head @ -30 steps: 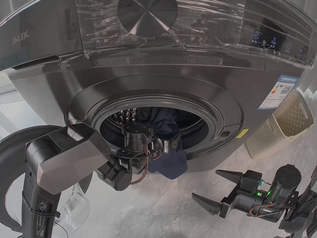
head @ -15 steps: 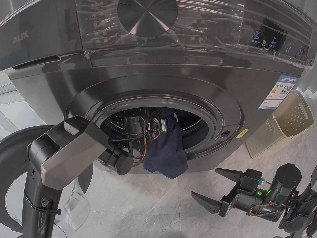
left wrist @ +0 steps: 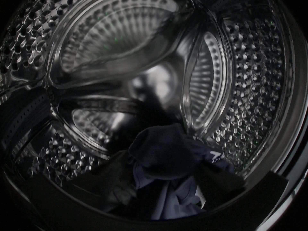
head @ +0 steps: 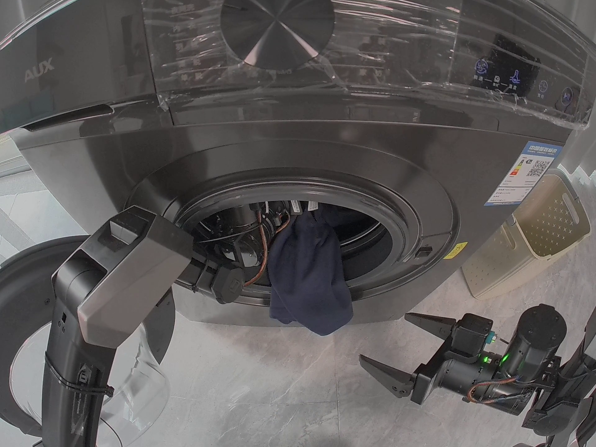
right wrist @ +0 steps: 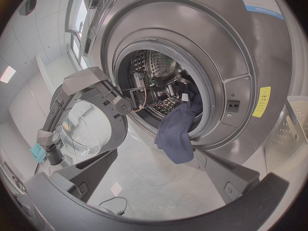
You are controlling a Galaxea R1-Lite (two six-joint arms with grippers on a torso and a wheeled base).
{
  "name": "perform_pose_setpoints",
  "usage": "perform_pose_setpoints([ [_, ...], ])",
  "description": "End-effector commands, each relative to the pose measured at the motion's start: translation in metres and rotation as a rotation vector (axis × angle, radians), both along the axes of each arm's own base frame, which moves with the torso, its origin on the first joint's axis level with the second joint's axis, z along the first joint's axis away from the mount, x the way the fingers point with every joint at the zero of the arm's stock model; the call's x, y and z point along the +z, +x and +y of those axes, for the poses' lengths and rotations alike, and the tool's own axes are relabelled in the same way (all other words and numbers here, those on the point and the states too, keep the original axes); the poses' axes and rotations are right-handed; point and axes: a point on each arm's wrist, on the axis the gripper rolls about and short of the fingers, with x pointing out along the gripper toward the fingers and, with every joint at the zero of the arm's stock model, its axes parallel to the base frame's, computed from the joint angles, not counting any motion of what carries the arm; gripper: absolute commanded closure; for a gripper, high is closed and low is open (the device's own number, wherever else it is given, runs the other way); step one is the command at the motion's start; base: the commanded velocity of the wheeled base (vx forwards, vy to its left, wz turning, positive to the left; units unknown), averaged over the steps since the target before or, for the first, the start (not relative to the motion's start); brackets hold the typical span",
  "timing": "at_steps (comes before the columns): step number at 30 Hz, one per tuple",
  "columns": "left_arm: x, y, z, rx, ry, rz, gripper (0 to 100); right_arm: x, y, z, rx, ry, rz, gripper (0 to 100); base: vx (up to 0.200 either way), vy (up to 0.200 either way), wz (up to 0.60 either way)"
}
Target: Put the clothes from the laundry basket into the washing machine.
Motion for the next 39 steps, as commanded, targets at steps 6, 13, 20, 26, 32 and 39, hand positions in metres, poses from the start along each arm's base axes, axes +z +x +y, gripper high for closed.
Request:
perform_pose_setpoints([
  [6,-0.023,-0.069,-0.001,-0.188,0.16,0.25,0,0.0,0.0,-0.001,0.001,-0.001,-0.001,0,0.0,0.0,0.0],
  [13,-0.036,-0.081,-0.01,-0.257,0.191,0.284,0,0.001,-0.001,0.0,0.003,0.001,-0.005,0,0.0,0.0,0.0],
  [20,-0.062,-0.077,-0.015,-0.261,0.229,0.325,0,0.002,-0.002,0.001,0.009,0.006,-0.009,0,0.0,0.0,0.0],
  [26,-0.07,-0.075,-0.015,-0.261,0.244,0.335,100,0.003,-0.001,0.001,0.006,0.01,-0.014,0,0.0,0.0,0.0],
  [32,-0.064,-0.063,-0.019,-0.244,0.211,0.286,100,0.004,-0.001,0.001,0.01,0.013,-0.015,0,0.0,0.0,0.0],
  [39,-0.009,-0.033,-0.011,-0.145,0.081,0.088,100,0.005,0.001,0.001,0.0,0.016,-0.02,0,0.0,0.0,0.0],
])
